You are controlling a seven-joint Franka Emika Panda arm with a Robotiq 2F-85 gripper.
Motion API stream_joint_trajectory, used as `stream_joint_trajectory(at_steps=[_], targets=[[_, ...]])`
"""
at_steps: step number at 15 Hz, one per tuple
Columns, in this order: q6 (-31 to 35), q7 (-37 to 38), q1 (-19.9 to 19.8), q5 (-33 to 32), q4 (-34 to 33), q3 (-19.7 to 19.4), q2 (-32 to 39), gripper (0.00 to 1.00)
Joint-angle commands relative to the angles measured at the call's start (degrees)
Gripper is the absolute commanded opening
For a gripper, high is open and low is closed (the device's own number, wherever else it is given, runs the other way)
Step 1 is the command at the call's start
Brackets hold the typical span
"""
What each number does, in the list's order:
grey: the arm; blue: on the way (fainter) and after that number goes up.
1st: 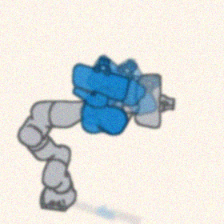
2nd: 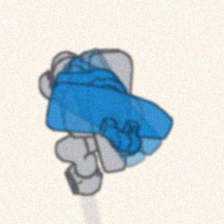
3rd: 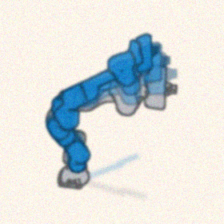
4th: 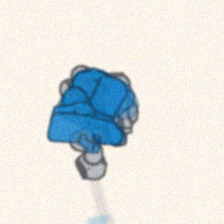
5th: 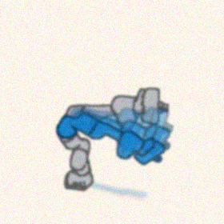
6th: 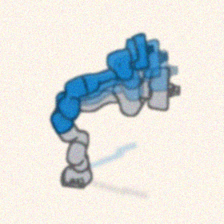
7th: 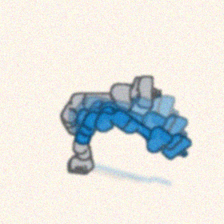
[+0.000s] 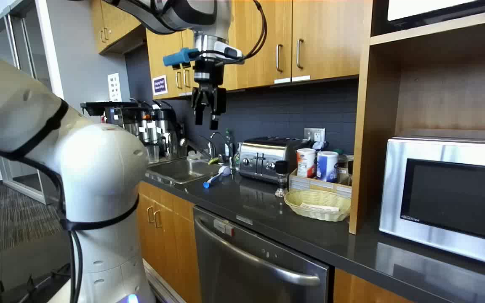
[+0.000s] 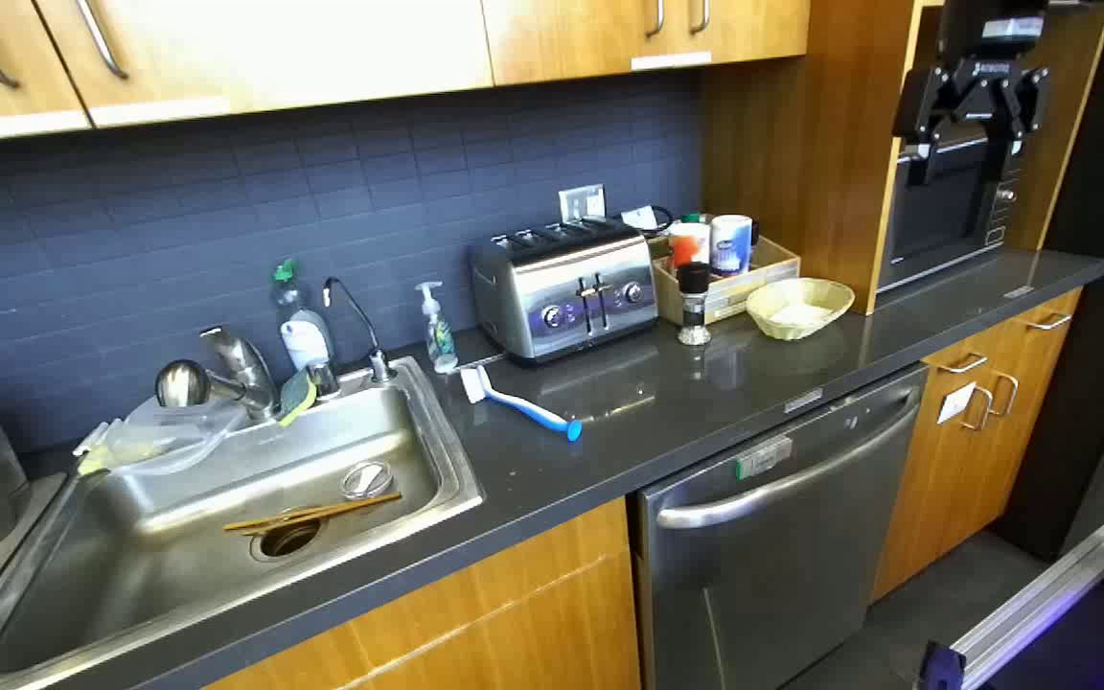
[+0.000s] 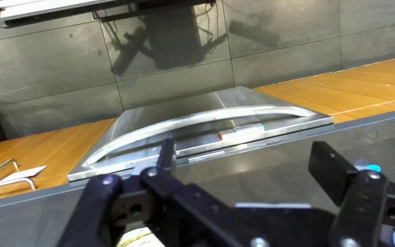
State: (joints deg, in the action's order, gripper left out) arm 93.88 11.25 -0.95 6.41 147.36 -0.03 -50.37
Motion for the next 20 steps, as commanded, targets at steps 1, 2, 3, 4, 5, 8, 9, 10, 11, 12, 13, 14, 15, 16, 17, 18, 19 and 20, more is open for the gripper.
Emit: stream_joint_trajectory(at_steps=[1, 2, 3, 4, 5, 8, 9, 10, 11, 12, 13, 14, 15, 16, 17, 18, 19, 20], targets=[[-0.19, -0.62, -1.01, 0.5, -0.14, 0.7, 0.06, 1.0], [-0.19, -0.62, -1.01, 0.5, -0.14, 0.7, 0.05, 1.0], [-0.09, -0.89, -0.85, 0.36, -0.22, 0.85, 0.45, 1.0], [0.11, -1.05, -0.66, 0.22, -0.19, 1.18, 0.69, 1.0], [0.38, -1.17, -0.49, -0.06, -0.07, 1.66, 0.86, 1.0], [1.81, -2.33, 0.57, -0.14, 0.67, 2.97, 1.15, 1.0], [2.4, -2.9, 1.08, -0.19, 1.17, 3.6, 1.21, 1.0], [3.02, -3.37, 1.63, -0.09, 1.63, 4.21, 1.21, 1.0], [3.77, -3.58, 2.34, -0.16, 2.17, 5.28, 1.29, 1.0], [4.56, -3.85, 3.12, -0.2, 2.68, 6.3, 1.39, 1.0], [5.45, -3.85, 4.05, -0.28, 3.22, 7.54, 1.58, 1.0], [6.39, -3.65, 5.16, -0.32, 3.73, 9.01, 1.9, 1.0], [7.17, -3.4, 6.22, -0.29, 4.01, 10.29, 2.39, 1.0], [8.15, -3.21, 7.43, -0.22, 4.24, 11.7, 3.03, 1.0], [9.06, -2.87, 8.49, -0.23, 4.3, 13.05, 3.8, 1.0], [9.85, -2.52, 9.58, -0.24, 4.17, 14.41, 4.69, 1.0], [10.76, -2.25, 10.54, -0.34, 3.99, 15.66, 5.74, 1.0], [11.43, -2.02, 11.38, -0.44, 3.74, 16.69, 6.7, 1.0]])
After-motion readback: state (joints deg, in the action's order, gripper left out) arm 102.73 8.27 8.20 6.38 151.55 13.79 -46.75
